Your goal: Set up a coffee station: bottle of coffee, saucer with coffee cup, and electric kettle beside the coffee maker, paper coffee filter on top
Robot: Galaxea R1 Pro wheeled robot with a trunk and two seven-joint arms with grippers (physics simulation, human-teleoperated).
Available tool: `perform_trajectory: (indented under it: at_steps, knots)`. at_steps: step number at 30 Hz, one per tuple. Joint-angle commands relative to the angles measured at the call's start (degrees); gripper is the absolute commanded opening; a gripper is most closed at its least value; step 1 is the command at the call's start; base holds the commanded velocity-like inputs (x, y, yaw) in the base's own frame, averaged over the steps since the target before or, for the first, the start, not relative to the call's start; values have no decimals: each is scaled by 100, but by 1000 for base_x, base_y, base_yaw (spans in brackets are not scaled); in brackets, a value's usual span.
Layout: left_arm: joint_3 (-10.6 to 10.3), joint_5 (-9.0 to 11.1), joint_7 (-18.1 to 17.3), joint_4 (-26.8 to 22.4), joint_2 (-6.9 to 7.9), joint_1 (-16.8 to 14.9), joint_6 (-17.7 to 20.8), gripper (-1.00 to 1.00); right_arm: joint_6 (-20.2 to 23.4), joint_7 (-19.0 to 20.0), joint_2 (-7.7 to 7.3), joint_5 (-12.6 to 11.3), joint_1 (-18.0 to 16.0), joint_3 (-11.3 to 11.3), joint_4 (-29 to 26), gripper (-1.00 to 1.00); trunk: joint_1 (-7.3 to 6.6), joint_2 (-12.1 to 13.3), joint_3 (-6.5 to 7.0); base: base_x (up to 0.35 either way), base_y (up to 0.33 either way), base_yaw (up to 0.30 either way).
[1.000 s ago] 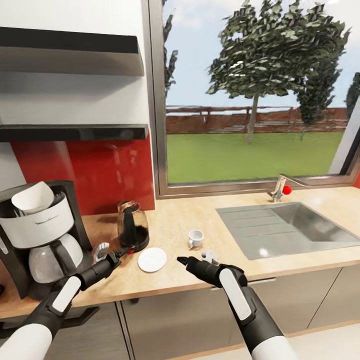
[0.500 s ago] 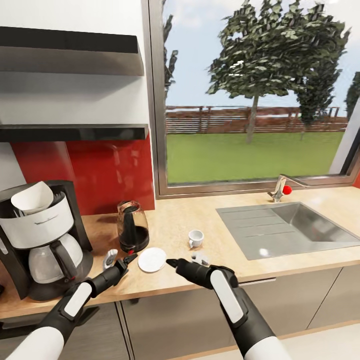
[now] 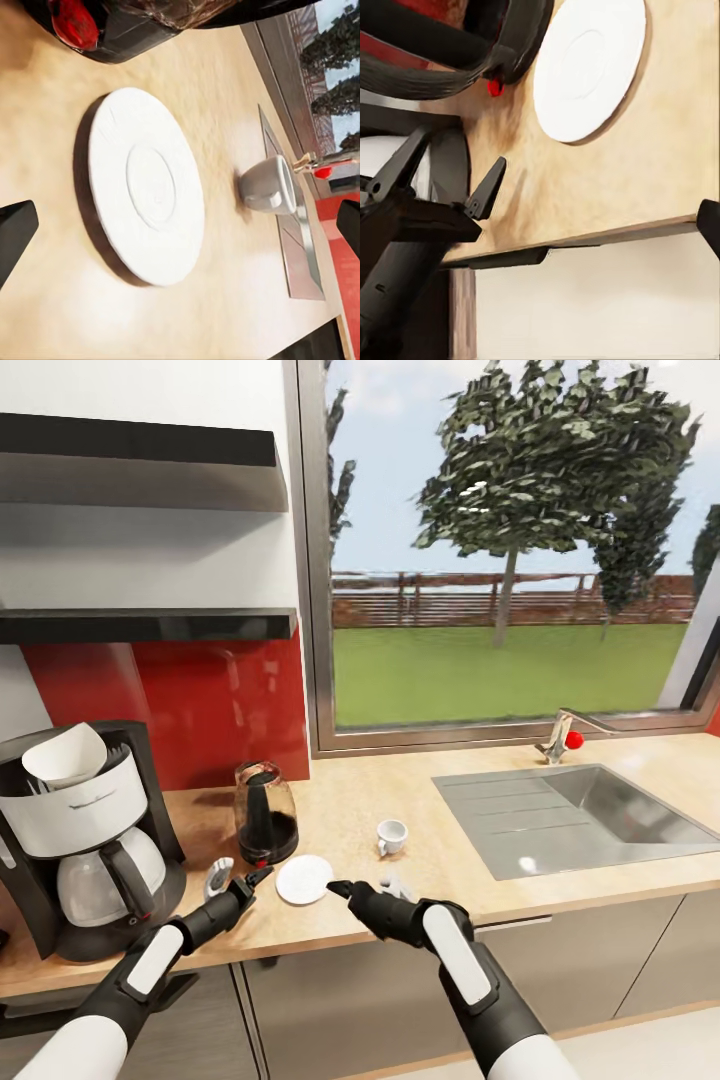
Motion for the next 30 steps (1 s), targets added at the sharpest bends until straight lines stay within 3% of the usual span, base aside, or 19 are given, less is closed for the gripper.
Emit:
perform_trajectory:
  at_steps: [1, 6, 15, 30]
  knots:
    - [18, 35, -8, -8, 0, -2, 48, 100, 9, -50, 0, -81, -2, -13, 66, 100, 2, -5, -2, 0, 0, 0]
    - [21, 37, -19, -23, 23, -1, 48, 100, -43, -55, 0, -286, -2, -72, 356, 100, 2, -5, -2, 0, 0, 0]
    - [150, 37, -20, -16, 21, -1, 48, 100, -70, -56, 0, -303, -2, -67, 387, 100, 2, -5, -2, 0, 0, 0]
    - [162, 28, -12, -16, 12, 6, 48, 100, -64, -119, 0, -304, -2, -66, 388, 100, 2, -5, -2, 113, 0, 0]
